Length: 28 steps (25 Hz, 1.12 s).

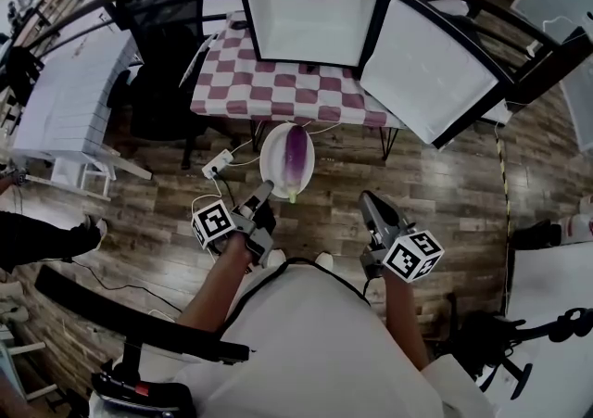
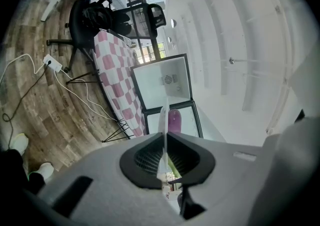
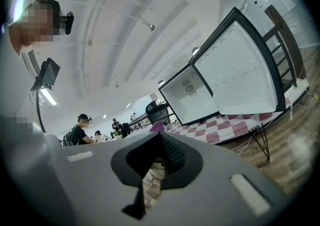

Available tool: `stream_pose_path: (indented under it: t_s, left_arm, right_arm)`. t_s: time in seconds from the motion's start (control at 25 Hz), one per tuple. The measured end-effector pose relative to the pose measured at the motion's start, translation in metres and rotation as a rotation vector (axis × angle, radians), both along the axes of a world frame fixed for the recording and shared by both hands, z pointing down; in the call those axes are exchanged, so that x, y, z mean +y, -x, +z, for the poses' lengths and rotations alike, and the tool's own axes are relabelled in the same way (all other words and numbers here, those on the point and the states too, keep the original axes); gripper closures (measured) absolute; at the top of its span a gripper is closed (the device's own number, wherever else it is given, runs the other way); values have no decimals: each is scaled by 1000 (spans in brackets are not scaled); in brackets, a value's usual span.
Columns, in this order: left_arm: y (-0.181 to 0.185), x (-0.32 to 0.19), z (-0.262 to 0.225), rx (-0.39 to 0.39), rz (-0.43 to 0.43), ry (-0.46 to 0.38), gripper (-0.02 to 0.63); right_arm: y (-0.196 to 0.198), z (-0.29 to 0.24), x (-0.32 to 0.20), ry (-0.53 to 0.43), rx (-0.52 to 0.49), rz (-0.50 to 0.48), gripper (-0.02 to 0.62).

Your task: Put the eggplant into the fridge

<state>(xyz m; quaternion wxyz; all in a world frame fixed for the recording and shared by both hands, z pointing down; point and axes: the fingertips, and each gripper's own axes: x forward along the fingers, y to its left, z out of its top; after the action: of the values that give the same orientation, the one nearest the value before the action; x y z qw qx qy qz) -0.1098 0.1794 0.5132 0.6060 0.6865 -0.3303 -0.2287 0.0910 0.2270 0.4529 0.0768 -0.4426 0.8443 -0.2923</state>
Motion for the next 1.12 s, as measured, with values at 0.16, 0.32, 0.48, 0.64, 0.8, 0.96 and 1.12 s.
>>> stream_pose_path:
  t_s: [0.16,0.32,0.48,0.64,0.8,0.96,1.12]
  left_arm:
    - [-12,1,4,-14,9,6,575]
    - [-26,6,6,-13,11,9,575]
    - [-41,6,5,-13,12,2,575]
    - [-58,10,2,2,4,-5,575]
    - [-69,17,7,-13,-19,-4,575]
    - [-82,24,3,40,-37,-21,575]
    - [-81,32,13,-7,-48,10,574]
  right_arm:
    - [-6,0,7,-30,22,-18,588]
    - [-15,3,16,-35,69,-26,588]
    - [-28,7,19,-24,81,-27,588]
    - [-42,9,22,-12,81,-42,589]
    - [-53,11,27,-20,85,-72,589]
    - [-60,21,30,-8,86,-103,589]
    - [-61,24,37,-4,87,-140,588]
